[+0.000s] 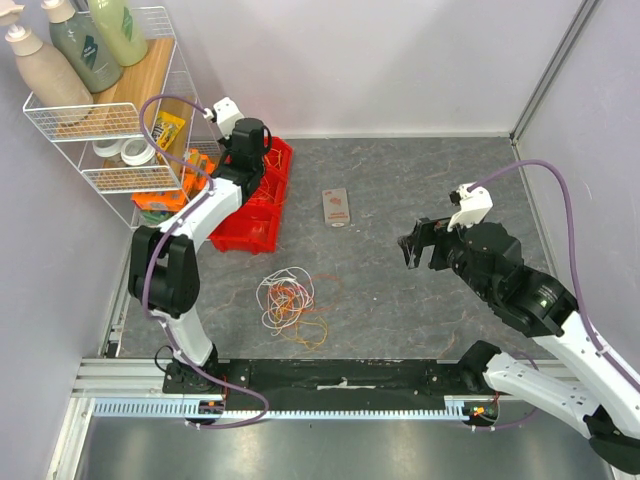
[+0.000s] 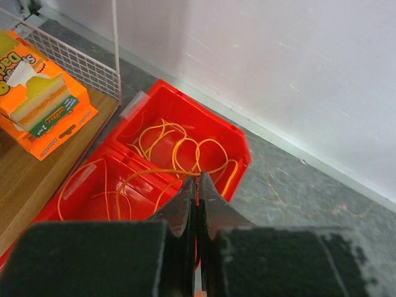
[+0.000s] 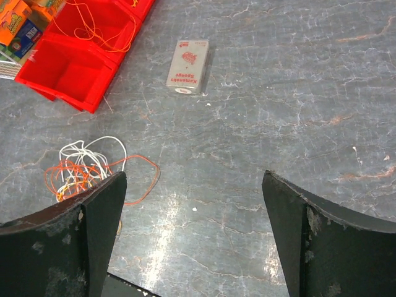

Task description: Untangle the cables

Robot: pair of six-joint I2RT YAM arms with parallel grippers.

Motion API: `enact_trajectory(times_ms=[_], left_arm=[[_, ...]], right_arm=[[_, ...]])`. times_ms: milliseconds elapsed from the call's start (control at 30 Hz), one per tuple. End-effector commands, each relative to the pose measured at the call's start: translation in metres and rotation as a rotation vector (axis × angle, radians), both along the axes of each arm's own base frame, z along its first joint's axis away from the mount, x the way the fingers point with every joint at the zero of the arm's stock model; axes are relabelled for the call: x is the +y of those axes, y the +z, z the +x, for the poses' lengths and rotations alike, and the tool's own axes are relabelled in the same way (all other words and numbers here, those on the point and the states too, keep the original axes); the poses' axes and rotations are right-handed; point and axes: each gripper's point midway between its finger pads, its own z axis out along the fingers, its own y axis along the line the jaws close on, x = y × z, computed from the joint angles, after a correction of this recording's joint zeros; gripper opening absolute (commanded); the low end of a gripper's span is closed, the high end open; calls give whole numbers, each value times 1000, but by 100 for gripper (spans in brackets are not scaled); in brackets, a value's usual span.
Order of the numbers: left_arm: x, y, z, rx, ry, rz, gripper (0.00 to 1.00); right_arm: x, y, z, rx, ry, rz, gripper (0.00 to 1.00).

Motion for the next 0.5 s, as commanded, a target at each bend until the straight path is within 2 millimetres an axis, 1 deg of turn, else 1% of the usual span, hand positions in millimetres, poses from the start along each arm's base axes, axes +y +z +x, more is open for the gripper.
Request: enact_trajectory(times_ms=[0, 133, 233, 300, 367, 467], left_arm=[[20, 13, 23, -105, 108, 5, 2], [27, 3, 35, -101, 144, 42, 2], [37, -5, 37, -86, 188, 92, 2], [46, -13, 32, -73, 213, 124, 2], [55, -18, 25, -76, 238, 142, 2], [65, -19, 12, -100, 265, 175, 2]], right_arm=[[5, 3, 3, -7, 1, 24, 98], [6, 1, 3, 0, 6, 20, 98], [6, -2, 4, 5, 4, 15, 98], [8, -4, 5, 11, 5, 12, 98], [9, -5, 5, 12, 7, 14, 98], [13, -8, 6, 20, 21, 18, 98]])
